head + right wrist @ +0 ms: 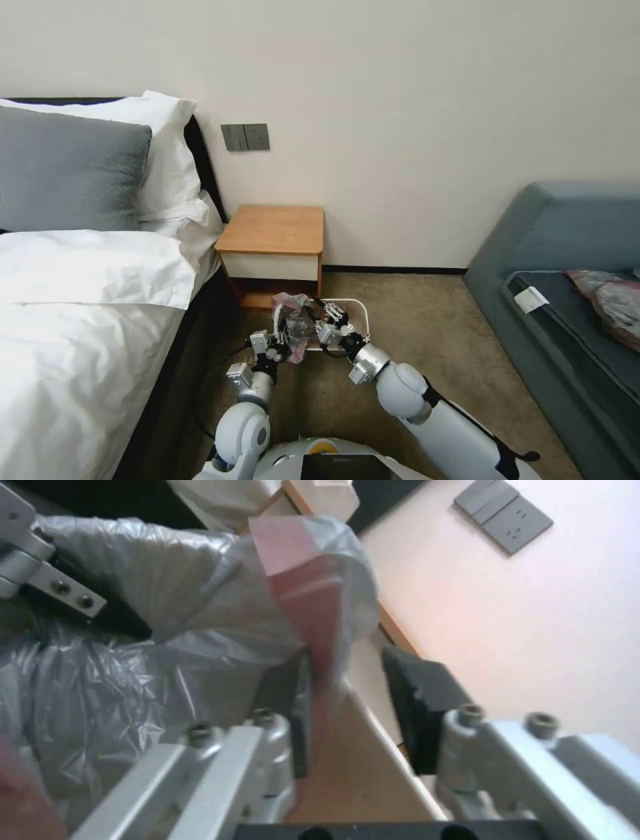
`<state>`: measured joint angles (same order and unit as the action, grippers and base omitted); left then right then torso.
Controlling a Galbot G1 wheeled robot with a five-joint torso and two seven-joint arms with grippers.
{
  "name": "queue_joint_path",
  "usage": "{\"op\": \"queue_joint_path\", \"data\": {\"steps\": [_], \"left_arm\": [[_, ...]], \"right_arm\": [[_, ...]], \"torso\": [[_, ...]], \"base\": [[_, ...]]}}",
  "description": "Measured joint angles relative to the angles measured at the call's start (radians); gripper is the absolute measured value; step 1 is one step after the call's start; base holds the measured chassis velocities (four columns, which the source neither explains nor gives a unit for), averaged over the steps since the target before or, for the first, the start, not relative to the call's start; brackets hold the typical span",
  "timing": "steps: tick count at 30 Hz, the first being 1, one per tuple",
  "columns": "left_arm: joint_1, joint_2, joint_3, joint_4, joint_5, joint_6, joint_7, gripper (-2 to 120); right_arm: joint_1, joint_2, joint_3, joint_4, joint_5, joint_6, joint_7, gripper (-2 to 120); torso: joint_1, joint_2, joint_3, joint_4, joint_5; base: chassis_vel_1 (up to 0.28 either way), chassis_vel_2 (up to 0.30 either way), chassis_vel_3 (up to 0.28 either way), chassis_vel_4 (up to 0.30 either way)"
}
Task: Pick up the garbage bag from the table and place it over the trash can.
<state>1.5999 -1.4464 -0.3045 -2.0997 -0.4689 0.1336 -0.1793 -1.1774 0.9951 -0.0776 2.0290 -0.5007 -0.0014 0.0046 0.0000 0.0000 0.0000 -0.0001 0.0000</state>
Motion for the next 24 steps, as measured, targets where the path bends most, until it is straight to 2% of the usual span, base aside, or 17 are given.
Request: {"op": "queue_joint_path", "data": {"steps": [2,4,7,24], "left_arm": [[0.0,-0.001,0.0,0.0,-0.003,0.003,-0.004,4],[0.001,-0.001,0.002,-0.002,-0.004,0.005,-0.004,4],[0.002,-0.001,0.004,-0.005,-0.005,0.006,-0.004,4],[0.009,0.001,0.009,-0.006,0.012,0.007,0.0,4]], "right_arm": [[-0.006,0.002,0.002,0.0,-0.001,0.002,0.003,18],[-0.009,0.004,0.003,0.001,0.0,0.004,0.004,7],[-0.007,0.004,0.003,0.0,0.002,0.005,0.004,0],[0.015,0.006,0.007,0.011,0.02,0.004,0.013,0]], "torso": [[0.0,0.0,0.0,0.0,0.0],[0.0,0.0,0.0,0.0,0.0],[0.0,0.0,0.0,0.0,0.0],[0.0,0.0,0.0,0.0001,0.0]], "base": [[0.0,0.0,0.0,0.0],[0.0,0.0,0.0,0.0],[0.0,0.0,0.0,0.0],[0.0,0.0,0.0,0.0]]}}
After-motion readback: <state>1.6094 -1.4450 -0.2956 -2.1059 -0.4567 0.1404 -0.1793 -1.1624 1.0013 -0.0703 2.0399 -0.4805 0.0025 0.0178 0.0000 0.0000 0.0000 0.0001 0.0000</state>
